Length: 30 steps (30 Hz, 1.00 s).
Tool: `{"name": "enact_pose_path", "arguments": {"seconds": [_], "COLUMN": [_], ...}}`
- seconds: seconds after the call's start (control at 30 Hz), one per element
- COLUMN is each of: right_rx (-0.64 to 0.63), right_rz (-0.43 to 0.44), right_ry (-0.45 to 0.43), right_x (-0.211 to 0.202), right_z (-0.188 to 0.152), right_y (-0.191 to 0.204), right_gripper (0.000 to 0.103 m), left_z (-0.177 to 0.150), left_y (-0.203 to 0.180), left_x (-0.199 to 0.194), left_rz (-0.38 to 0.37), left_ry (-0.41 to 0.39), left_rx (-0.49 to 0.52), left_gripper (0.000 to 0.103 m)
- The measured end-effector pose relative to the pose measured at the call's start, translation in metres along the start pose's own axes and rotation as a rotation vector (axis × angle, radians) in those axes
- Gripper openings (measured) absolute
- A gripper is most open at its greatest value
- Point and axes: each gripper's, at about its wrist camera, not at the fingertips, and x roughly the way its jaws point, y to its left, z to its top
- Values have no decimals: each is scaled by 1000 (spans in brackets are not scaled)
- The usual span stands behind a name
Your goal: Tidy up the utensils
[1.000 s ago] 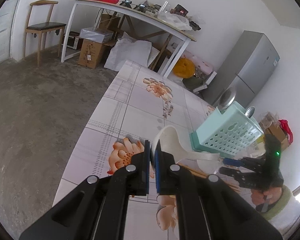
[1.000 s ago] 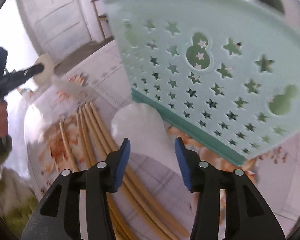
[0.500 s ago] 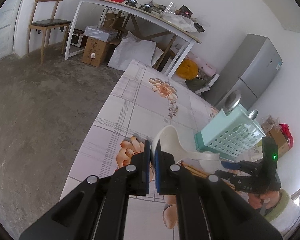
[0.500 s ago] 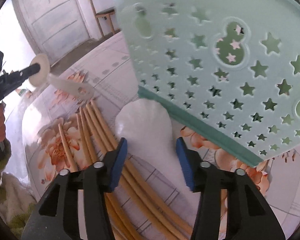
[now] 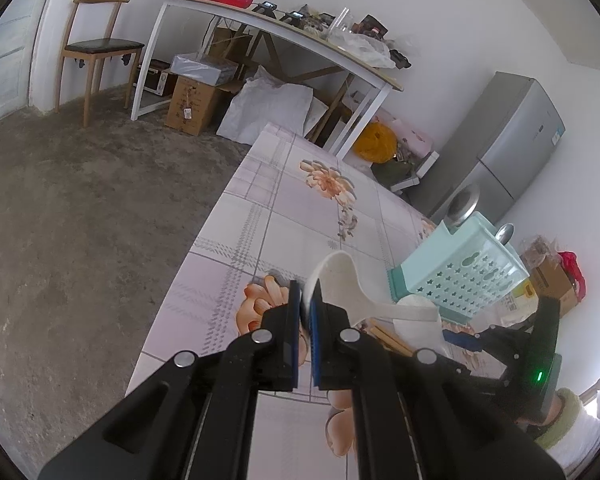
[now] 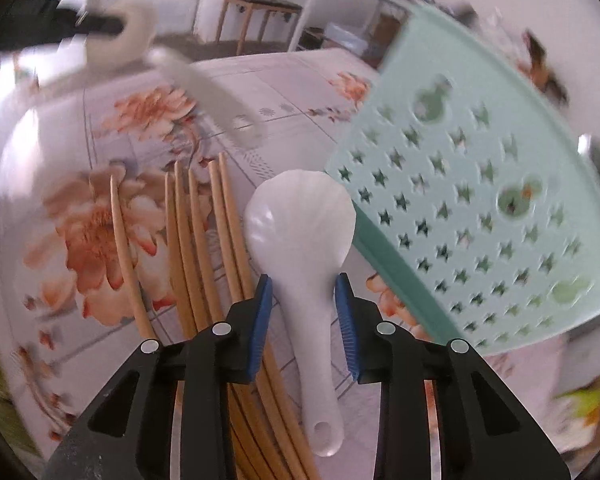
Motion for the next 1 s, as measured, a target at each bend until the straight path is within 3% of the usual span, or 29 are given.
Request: {"name": "enact_pose_path", "arguments": {"seconds": [0.3, 0.43, 0.53, 0.67, 0.73, 1.0], "right_rx": [-403, -496, -497, -328, -165, 420], "right_rz": [-289, -301, -279, -165, -59, 299], "right_ry": [-94, -135, -140, -111, -90, 3], "right_x": [-12, -24, -28, -30, -30, 20], "right_z": [-9, -20, -24, -12, -4, 1], "right_y": [65, 78, 81, 66, 44, -52], "right_gripper": [23, 23, 23, 31, 41, 46], "left_z": [3, 4, 4, 4, 4, 4], "left_y": [4, 6, 7, 9, 11, 14], "left_x": [-3, -5, -6, -8, -10, -11], "left_rz": [11, 14, 15, 16, 15, 11], "left_ry": [-8, -16, -21, -26, -28, -26], "left_rx": [-14, -20, -26, -31, -35, -45], "left_gripper": [4, 4, 4, 4, 4, 4]}}
